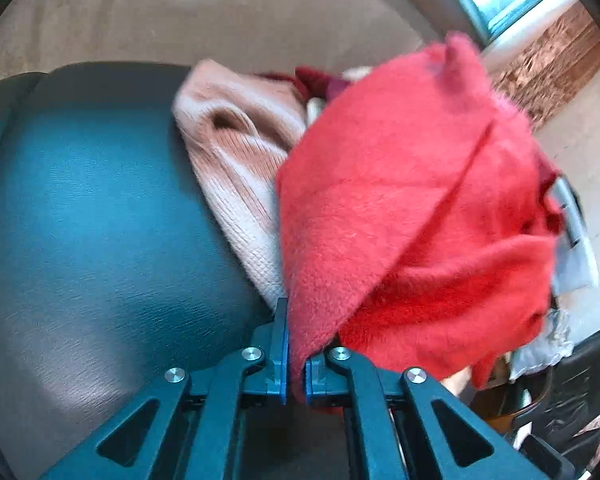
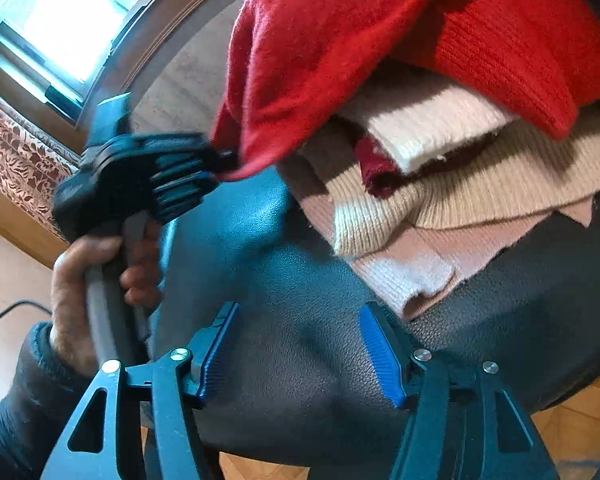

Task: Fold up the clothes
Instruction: 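Grasp the red sweater with the left tool and pull it off the pile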

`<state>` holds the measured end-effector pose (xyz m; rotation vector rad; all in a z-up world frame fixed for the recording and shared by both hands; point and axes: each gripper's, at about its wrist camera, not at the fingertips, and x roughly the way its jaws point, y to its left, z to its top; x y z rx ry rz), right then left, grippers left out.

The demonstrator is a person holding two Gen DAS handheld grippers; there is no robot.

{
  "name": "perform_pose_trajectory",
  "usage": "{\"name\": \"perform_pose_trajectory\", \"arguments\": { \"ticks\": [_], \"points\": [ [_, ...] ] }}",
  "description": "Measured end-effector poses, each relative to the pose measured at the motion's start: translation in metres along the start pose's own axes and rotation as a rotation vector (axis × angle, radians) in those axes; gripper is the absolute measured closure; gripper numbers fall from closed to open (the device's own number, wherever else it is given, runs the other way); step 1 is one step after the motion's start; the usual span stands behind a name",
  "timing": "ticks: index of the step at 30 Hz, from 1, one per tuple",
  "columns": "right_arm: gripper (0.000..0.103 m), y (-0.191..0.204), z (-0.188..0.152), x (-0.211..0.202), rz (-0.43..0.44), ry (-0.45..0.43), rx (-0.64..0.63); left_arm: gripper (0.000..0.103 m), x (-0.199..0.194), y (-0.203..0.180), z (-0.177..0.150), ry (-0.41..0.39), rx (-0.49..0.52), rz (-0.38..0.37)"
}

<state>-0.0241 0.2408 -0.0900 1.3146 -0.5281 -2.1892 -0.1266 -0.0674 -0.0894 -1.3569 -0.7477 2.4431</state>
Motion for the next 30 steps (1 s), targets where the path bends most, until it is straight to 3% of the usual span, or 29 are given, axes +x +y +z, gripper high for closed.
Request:
{"name": "perform_pose_trajectory", "arguments": {
  "ticks": [4,9,15,18,23,26,30],
  "points": [
    [0.037,-0.011,0.003,-0.013,-0.006,0.005,0.007,0.100,-0.072,0.031,-0.006,-0.133,-0.078,-0.081],
    [0.034,0.002,-0.005,-0.008,-0.012,0.026,-0.026,0.100,-0.159,0.091,-0.021,-0.258,-0.176,-0.041],
    [0.028,0.027,-0.007,-0.002,0.015,0.077,-0.102,0.100,-0.231,0.173,-0.073,-0.278,-0.283,0.111],
    [0.025,0.058,-0.008,0.029,0.036,0.131,-0.147,0.100,-0.254,0.207,-0.103,-0.265,-0.350,0.182],
    [0.024,0.072,-0.042,0.036,0.130,0.241,-0.249,0.100,-0.288,0.252,-0.144,-0.294,-0.465,0.242],
    [0.023,0.085,-0.070,0.033,0.179,0.296,-0.342,0.100,-0.317,0.264,-0.156,-0.338,-0.461,0.257],
    [0.021,0.119,-0.073,0.042,0.206,0.273,-0.406,0.099,-0.347,0.262,-0.163,-0.356,-0.398,0.402]
  ]
}}
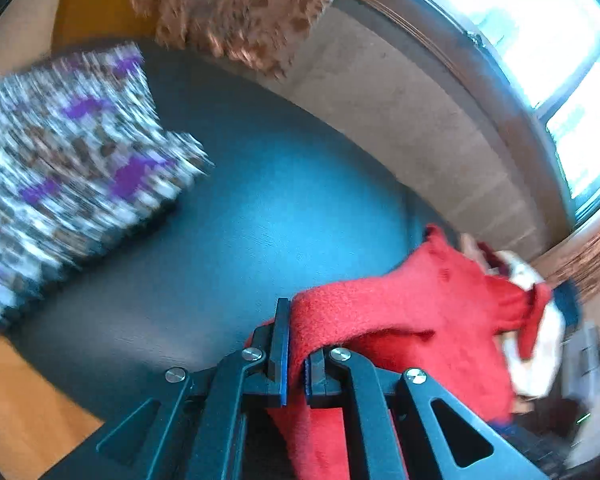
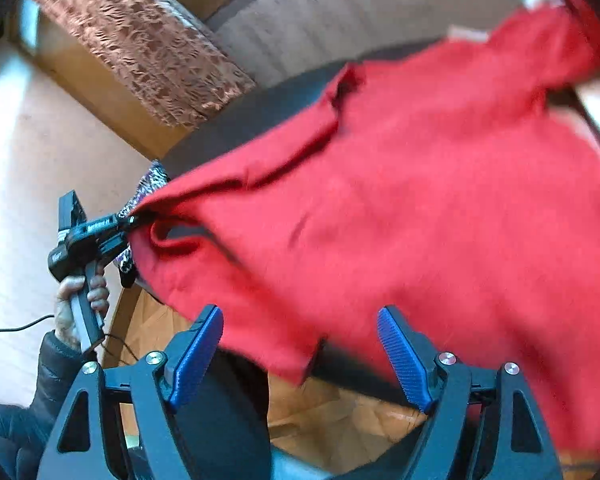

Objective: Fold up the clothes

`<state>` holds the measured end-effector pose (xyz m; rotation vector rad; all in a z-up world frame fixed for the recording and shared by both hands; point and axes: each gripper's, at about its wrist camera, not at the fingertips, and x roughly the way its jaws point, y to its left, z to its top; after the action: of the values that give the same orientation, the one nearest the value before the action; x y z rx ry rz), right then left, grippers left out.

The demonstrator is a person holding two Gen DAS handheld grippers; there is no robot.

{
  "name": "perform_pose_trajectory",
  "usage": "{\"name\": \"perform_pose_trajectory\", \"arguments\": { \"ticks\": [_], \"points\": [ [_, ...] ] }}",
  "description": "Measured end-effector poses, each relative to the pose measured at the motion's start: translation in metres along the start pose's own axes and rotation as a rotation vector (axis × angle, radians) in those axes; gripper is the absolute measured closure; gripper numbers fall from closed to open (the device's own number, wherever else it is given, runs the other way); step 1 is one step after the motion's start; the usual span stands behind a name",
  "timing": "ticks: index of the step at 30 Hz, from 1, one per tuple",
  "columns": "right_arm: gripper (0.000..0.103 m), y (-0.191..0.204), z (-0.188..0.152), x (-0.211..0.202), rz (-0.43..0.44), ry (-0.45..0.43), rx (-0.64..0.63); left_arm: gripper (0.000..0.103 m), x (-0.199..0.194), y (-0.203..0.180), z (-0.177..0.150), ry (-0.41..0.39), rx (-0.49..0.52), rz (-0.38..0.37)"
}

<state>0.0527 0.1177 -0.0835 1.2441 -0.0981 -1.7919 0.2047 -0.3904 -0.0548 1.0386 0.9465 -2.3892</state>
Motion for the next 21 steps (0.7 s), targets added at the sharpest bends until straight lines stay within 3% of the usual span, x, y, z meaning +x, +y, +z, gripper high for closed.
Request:
{"name": "perform_pose_trajectory", "arguments": {
  "ticks": [4,7,11,17,21],
  "points": [
    [0.007,-0.005,0.020,-0.009,-0.048,-0.052,-0.011,0.092,0.000,0.028,-0.004,0.030,-0.006,0.143],
    [0.005,-0.006,0.041,0.008,-0.108,-0.034,-0.001,0.080,-0.009,0.037,-0.012,0.028,0.025,0.177],
    [0.005,0.005,0.071,0.042,-0.170,0.005,-0.005,0.077,-0.014,0.013,-0.019,0.005,0.117,0.195],
    [0.005,0.017,0.119,0.079,-0.219,-0.015,0.004,0.072,-0.003,-0.055,-0.037,0.034,0.357,-0.009],
    [0.005,0.039,0.152,0.104,-0.310,-0.065,-0.101,0.072,0.027,-0.093,-0.037,0.088,0.409,-0.155]
  ]
}}
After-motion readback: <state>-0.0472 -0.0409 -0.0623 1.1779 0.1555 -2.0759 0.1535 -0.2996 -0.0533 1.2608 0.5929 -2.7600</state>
